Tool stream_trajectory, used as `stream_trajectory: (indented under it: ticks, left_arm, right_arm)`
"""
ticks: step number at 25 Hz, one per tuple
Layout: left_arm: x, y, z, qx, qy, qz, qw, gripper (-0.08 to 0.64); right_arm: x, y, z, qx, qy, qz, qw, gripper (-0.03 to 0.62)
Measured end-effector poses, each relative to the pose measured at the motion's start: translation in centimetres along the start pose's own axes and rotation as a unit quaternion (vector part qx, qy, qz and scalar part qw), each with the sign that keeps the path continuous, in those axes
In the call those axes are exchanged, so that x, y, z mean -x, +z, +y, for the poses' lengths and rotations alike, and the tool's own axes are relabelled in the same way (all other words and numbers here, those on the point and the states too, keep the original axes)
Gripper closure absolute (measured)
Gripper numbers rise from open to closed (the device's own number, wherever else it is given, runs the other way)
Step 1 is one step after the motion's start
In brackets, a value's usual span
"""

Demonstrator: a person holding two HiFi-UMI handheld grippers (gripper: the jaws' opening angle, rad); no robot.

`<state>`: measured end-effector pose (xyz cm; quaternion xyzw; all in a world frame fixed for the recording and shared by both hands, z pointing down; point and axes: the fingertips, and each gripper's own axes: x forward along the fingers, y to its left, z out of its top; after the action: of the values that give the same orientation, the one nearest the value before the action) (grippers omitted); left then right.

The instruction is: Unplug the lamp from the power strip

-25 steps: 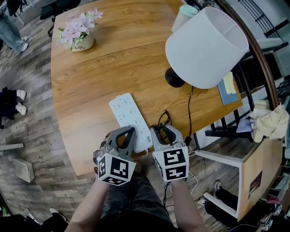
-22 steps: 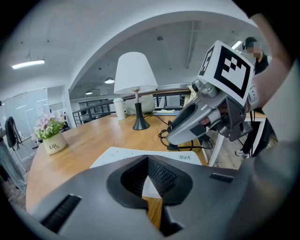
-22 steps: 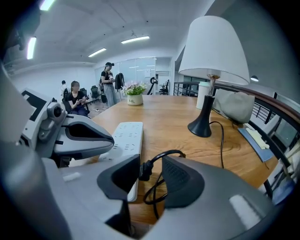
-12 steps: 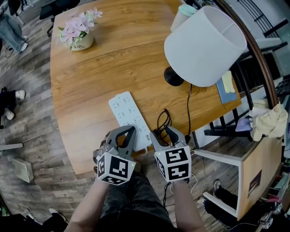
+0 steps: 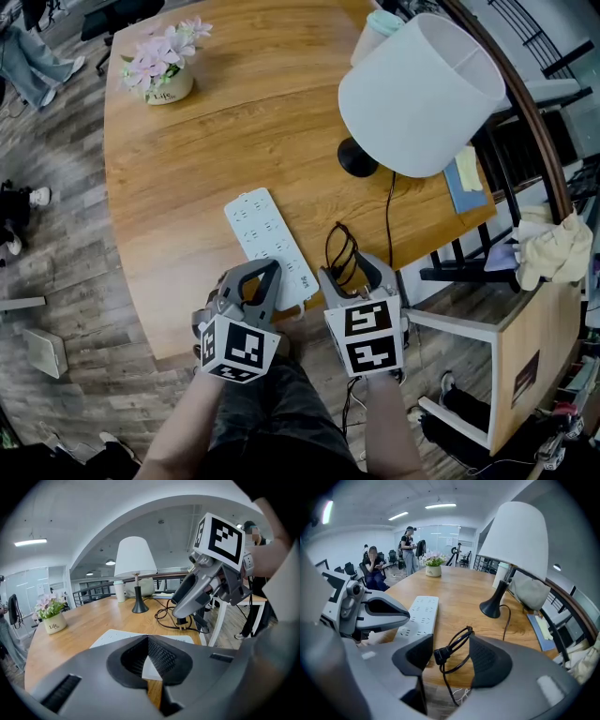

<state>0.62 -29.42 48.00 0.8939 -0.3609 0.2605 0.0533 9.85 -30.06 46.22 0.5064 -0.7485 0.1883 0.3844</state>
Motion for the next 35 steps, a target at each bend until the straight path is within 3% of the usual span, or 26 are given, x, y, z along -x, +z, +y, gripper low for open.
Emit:
stream_trajectory:
  ticks: [5, 14, 22, 28, 35]
  left_arm:
    - [0.4, 0.4, 0.4, 0.008, 0.003, -0.010, 0.9999, 0.565]
    - [0.9, 1.1, 1.7, 0.018, 0.019, -0.026, 0.9993, 0.565]
    - [2.1, 2.5, 3.1, 0.056, 0.042, -0.062, 0.9956, 0.565]
    - [3.1, 4.4, 3.9, 0.084, 0.060, -0.091, 0.9905, 0.565]
    - [4.6, 5.4, 4.8, 0.101, 0.085, -0.116, 0.9845, 0.565]
  right_arm:
    - [0.8, 1.9, -0.6, 0.086, -0.052, -0.004, 0.995, 0.347]
    - [0.4, 3.9, 1.3, 0.007, 0.026, -0.104, 0.994, 0.353]
    - [1.7, 5.0, 0.9, -0.028, 0.027, -0.184, 0.982, 0.579]
    - [3.8, 6.7, 0.3, -0.095, 0.061, -0.251, 0.961, 0.584]
    - [5.2, 7.3, 1.4, -0.077, 0.078, -0.274, 0.956, 0.584]
